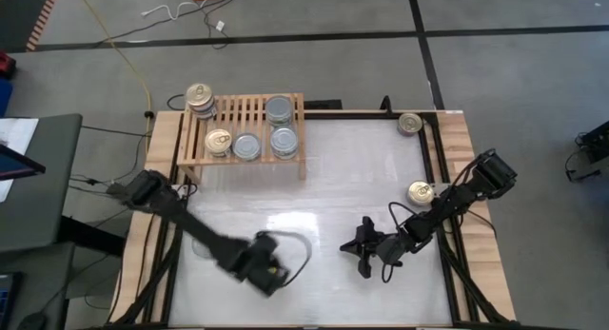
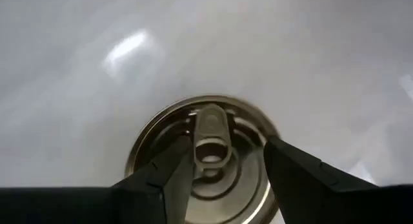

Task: Stack canned seafood by type on shelf
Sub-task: Stack the blue tuna can on top of the bottom blue tuna can on the shelf

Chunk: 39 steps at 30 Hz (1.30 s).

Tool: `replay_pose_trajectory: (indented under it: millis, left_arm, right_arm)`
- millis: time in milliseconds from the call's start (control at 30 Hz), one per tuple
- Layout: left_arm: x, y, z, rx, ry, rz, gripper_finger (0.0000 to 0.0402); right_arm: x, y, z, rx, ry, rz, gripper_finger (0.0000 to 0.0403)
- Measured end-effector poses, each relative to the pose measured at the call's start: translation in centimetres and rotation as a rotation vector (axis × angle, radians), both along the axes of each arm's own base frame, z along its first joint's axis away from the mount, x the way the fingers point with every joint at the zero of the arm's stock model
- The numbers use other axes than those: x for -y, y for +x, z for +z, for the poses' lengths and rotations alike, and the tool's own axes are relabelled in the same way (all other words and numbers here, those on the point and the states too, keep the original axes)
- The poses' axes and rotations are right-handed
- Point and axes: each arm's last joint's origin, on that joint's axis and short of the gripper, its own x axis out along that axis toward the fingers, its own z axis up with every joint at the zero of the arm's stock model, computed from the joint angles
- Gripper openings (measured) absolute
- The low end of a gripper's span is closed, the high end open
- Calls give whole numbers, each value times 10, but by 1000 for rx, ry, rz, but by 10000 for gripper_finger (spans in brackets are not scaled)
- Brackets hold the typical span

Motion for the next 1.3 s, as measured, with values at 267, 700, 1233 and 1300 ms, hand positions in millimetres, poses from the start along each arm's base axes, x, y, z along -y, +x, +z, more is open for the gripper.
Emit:
replay_pose_trajectory:
  millis: [267, 700, 1233, 1300]
  left_arm:
    - [-66, 74, 7, 321, 31, -127, 183]
    - [-54, 83, 54, 365, 161, -227, 183]
    - [1, 23, 18, 277, 366, -86, 183]
    - [2, 13, 10, 251, 368, -38, 183]
  right_arm:
    - [0, 0, -1, -6, -3, -1, 27]
    - [1, -3, -4, -40, 77, -58, 27]
    - [1, -3, -5, -46, 102, -81, 57]
    - [1, -3, -5, -47, 101, -82, 57]
